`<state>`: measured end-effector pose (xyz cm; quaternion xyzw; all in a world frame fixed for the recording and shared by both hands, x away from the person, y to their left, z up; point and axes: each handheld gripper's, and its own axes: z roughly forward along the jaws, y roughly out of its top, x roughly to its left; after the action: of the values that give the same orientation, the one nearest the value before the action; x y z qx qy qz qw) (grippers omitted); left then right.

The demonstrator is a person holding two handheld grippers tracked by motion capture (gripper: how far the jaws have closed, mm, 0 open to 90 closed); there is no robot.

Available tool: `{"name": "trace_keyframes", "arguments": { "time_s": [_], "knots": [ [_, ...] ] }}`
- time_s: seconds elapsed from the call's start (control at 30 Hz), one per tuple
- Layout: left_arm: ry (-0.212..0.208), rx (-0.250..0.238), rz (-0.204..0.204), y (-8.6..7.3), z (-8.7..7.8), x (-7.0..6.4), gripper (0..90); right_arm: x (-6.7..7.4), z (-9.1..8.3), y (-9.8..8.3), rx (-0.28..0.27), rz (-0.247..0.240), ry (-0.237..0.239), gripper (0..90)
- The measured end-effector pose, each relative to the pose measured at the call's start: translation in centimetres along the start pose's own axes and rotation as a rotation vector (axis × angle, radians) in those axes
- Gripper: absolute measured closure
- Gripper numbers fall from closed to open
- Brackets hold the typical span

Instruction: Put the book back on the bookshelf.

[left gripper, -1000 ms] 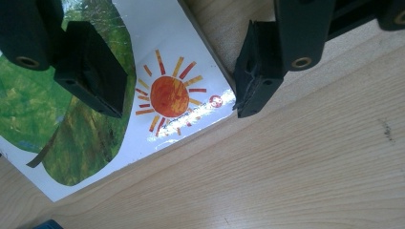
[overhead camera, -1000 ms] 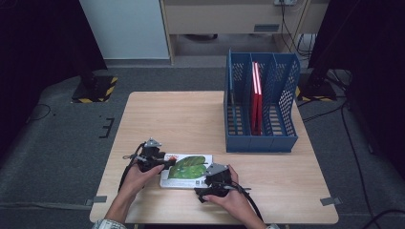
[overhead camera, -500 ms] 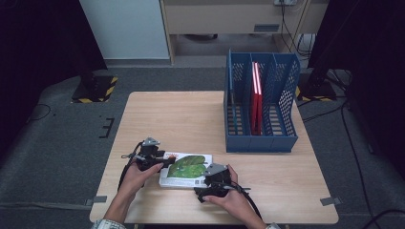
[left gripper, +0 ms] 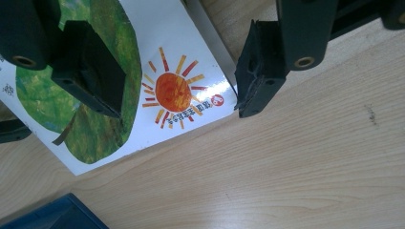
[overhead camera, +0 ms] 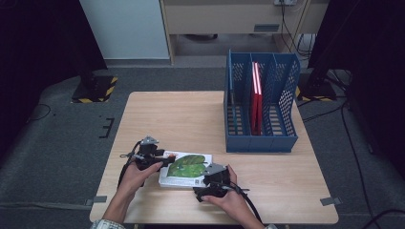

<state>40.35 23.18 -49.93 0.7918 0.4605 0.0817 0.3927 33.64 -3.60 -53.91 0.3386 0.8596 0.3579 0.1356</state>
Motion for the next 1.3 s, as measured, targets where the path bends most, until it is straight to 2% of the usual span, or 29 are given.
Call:
{"name": "trace_keyframes", "arguments": {
  "time_s": [0.23,0.43,0.7,0.77,0.9,1.03,1.3],
  "knots": [
    [-0.008,-0.005,-0.007,0.1,-0.2,0.0,33.2,0.1,0.0,0.0,0.001,0.001,-0.002,0.1],
    [-0.015,0.003,-0.008,-0.2,0.0,0.2,31.7,0.0,0.0,0.1,-0.008,0.031,-0.002,0.9],
    [-0.025,-0.006,0.003,-0.5,0.2,0.0,22.0,0.0,0.0,0.1,-0.010,0.042,-0.011,3.1],
    [-0.011,-0.008,0.011,-0.6,0.1,-0.1,19.0,0.0,0.0,0.1,-0.012,0.031,-0.019,3.5],
    [-0.005,-0.010,-0.004,-1.1,-0.5,0.0,17.9,0.0,0.1,0.2,-0.011,0.034,-0.017,3.5],
    [-0.005,0.004,-0.015,-1.8,-1.0,0.0,17.7,0.0,0.1,0.2,-0.009,0.031,-0.020,3.5],
    [-0.028,0.044,0.004,-2.9,-0.9,-0.8,16.3,0.0,0.1,0.2,-0.010,0.032,-0.020,3.5]
  ]
}}
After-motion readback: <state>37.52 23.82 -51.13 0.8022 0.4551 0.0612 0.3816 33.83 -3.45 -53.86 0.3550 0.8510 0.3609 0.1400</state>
